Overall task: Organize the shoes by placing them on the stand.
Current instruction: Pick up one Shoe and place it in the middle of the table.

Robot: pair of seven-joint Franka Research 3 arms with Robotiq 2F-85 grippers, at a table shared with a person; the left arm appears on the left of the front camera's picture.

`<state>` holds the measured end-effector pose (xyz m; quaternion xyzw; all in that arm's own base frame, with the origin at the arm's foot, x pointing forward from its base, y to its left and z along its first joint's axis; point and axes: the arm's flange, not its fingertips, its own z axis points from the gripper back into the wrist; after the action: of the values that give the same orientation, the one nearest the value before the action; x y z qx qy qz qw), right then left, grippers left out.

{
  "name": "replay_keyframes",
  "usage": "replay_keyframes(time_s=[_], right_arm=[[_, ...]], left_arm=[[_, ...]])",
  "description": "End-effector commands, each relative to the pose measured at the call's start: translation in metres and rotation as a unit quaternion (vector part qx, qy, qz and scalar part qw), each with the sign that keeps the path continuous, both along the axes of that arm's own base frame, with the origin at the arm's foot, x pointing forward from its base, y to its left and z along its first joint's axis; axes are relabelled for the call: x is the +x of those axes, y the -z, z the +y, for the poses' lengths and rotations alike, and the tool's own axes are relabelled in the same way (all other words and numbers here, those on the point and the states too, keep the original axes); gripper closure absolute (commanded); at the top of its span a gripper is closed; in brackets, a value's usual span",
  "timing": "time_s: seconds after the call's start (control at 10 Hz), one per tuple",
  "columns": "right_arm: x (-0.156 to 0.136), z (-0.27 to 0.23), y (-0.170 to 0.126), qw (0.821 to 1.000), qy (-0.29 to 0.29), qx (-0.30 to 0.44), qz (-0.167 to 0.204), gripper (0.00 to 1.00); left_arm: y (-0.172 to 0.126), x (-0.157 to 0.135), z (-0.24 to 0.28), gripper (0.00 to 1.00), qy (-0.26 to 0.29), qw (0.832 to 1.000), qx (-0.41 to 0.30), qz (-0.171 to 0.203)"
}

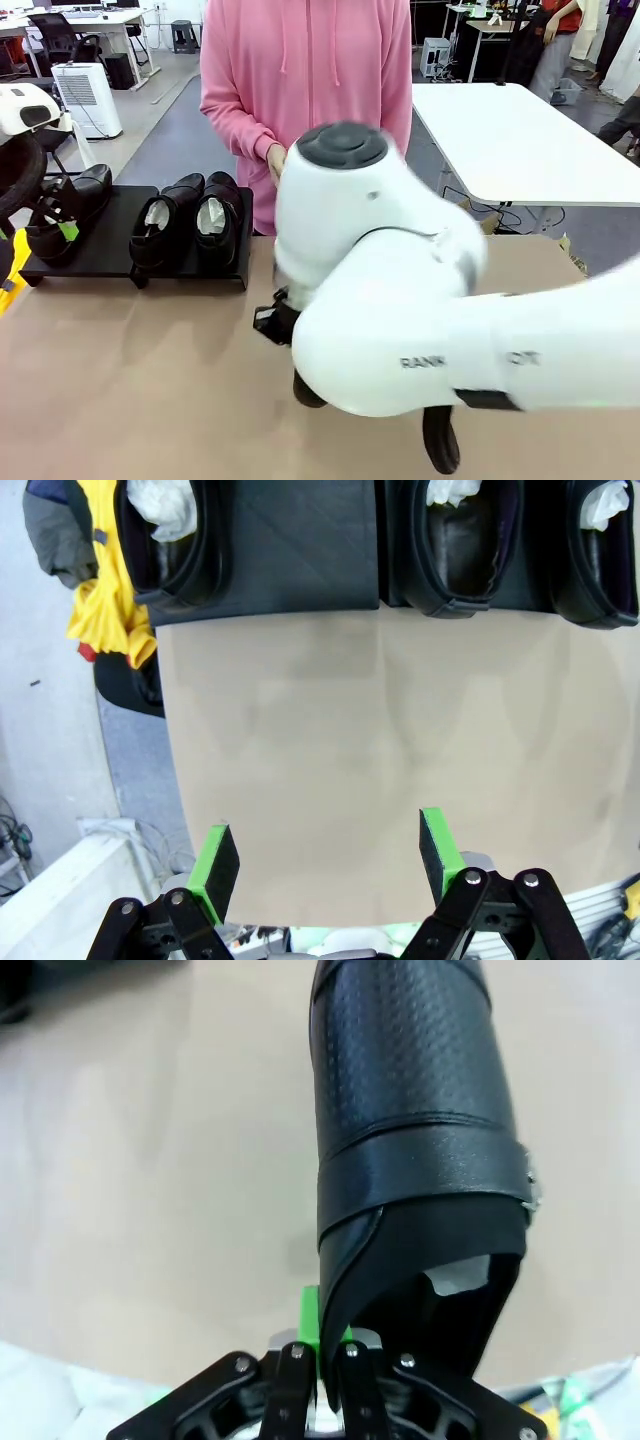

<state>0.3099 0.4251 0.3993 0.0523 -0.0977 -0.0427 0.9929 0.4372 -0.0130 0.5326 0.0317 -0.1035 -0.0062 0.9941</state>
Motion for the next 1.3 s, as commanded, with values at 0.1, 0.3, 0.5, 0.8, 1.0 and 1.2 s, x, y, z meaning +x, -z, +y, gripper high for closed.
replay_keyframes(time_s=[0.1,0.3,0.5,0.8,1.0,1.2], right_arm=[[0.025,0.05,0.035,1.0,0.002,-0.016,-0.017,1.0],[0.021,0.056,0.044,1.0,-0.016,-0.015,-0.008,0.85],[0.019,0.049,0.037,1.0,-0.018,-0.014,-0.016,0.48],[0.018,0.033,0.018,1.0,-0.009,-0.011,-0.021,0.0],[0.015,0.022,0.003,1.0,-0.007,0.008,-0.01,0.0],[0.021,0.034,0.009,1.0,-0.009,-0.001,-0.021,0.0]], left_arm=[[0.002,-0.002,0.002,0.07,0.001,1.0,-0.005,-0.005],[0.002,-0.002,0.002,0.07,0.001,1.0,-0.005,-0.005],[0.002,-0.002,0.002,0.07,0.001,1.0,-0.005,-0.005],[0.002,-0.002,0.002,0.07,0.001,1.0,-0.005,-0.005],[0.002,-0.002,0.002,0.07,0.001,1.0,-0.005,-0.005],[0.002,-0.002,0.002,0.07,0.001,1.0,-0.005,-0.005]])
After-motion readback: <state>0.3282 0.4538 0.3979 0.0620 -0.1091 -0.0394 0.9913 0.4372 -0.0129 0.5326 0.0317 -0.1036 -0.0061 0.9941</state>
